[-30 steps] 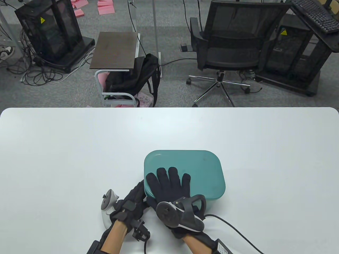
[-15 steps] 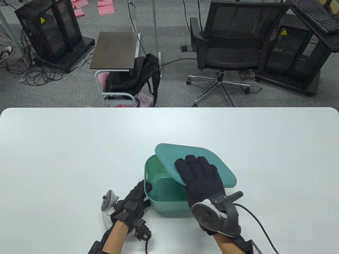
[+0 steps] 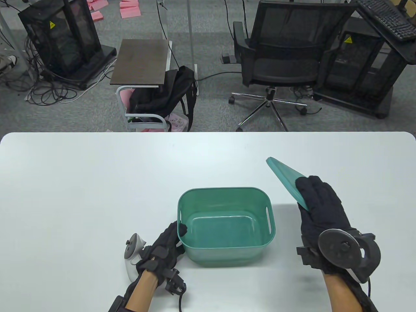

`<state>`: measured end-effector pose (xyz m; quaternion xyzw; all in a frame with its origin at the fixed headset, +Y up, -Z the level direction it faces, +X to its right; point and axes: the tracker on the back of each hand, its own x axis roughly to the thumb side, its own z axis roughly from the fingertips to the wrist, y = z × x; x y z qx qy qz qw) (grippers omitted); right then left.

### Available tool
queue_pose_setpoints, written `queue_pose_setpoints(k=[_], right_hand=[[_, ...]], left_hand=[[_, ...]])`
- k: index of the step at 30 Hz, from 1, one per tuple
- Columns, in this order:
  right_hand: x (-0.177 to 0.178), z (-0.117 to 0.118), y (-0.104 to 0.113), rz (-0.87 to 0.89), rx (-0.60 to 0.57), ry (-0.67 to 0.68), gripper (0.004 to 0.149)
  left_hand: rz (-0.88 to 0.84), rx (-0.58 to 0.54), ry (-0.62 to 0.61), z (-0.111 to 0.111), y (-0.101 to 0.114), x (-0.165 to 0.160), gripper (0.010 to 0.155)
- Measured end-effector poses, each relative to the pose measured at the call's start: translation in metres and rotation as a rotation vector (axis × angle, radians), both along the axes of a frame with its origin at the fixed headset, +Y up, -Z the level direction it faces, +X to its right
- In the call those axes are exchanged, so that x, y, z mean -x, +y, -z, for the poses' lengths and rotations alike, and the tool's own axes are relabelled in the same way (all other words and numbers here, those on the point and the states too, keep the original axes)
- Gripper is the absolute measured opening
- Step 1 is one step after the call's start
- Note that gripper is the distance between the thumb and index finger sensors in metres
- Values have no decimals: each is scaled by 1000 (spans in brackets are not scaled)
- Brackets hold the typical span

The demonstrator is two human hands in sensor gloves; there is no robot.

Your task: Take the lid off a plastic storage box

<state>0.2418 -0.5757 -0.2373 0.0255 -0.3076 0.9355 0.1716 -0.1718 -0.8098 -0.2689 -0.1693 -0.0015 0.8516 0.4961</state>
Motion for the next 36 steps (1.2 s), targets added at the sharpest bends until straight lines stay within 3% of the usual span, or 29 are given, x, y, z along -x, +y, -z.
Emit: queue_pose_setpoints(k=[8, 16, 20, 27, 36], right_hand=[[-53, 13, -80, -98, 211, -140, 43], [-51, 18, -142, -173, 357, -116, 42], [-46, 23, -160, -247, 452, -77, 44], [-44, 26, -186, -246, 694, -3, 62], [-42, 29, -197, -277, 849, 41, 74]], left_hand=[[-2, 2, 2, 0, 0, 0, 50], [-5, 5, 3, 0, 0, 0, 50], [-4, 7, 5, -1, 0, 0, 50], [-3, 9, 4, -1, 0, 0, 50], [-6, 9, 5, -1, 0, 0, 50]])
